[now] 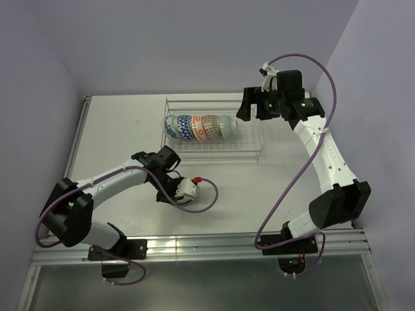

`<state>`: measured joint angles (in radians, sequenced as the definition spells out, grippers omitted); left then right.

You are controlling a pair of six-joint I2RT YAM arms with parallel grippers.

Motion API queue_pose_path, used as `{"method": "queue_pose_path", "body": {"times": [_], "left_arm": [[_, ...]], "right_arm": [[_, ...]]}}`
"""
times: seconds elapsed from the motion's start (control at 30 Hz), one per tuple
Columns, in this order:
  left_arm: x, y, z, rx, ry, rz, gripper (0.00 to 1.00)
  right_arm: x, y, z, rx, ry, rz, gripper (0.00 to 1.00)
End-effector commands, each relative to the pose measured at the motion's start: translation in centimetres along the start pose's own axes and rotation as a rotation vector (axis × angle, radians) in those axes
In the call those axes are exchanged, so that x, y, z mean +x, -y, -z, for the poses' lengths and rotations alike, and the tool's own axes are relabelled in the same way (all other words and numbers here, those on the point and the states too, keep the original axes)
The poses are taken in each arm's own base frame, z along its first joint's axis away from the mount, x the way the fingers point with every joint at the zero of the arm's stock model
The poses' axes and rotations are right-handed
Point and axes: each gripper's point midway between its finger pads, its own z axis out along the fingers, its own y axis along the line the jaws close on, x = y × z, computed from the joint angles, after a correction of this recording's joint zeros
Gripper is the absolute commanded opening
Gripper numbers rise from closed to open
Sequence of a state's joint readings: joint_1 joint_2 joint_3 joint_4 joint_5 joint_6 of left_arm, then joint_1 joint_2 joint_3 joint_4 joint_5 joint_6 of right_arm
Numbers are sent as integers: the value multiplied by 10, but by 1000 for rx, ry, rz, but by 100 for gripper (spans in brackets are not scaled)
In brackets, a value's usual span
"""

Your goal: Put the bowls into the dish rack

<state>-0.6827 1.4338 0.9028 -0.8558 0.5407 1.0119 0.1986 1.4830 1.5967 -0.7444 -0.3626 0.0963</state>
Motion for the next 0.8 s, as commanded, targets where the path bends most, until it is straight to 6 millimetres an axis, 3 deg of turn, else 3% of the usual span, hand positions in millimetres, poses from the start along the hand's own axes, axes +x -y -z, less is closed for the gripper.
{"method": "queue_pose_path", "body": {"times": [0.0, 0.27, 0.43, 0.63, 0.73, 0.77], "left_arm": [[-15, 1, 9, 6, 37, -30, 18], [-21, 3, 21, -24, 44, -37, 0], [-44, -3, 45, -99, 95, -14, 0], [-86, -6, 91, -193, 200, -14, 0], [-114, -17, 117, -284, 293, 19, 0], [-135, -34, 134, -378, 367, 5, 0]], "right_arm": [[-6, 0, 5, -10, 20, -8, 100], [-8, -2, 5, -17, 21, -13, 100], [-13, -5, 9, -35, 39, -25, 100], [-28, -6, 20, -70, 85, -83, 100], [-39, -6, 30, -92, 126, -121, 100], [-43, -6, 33, -97, 142, -128, 100]]}}
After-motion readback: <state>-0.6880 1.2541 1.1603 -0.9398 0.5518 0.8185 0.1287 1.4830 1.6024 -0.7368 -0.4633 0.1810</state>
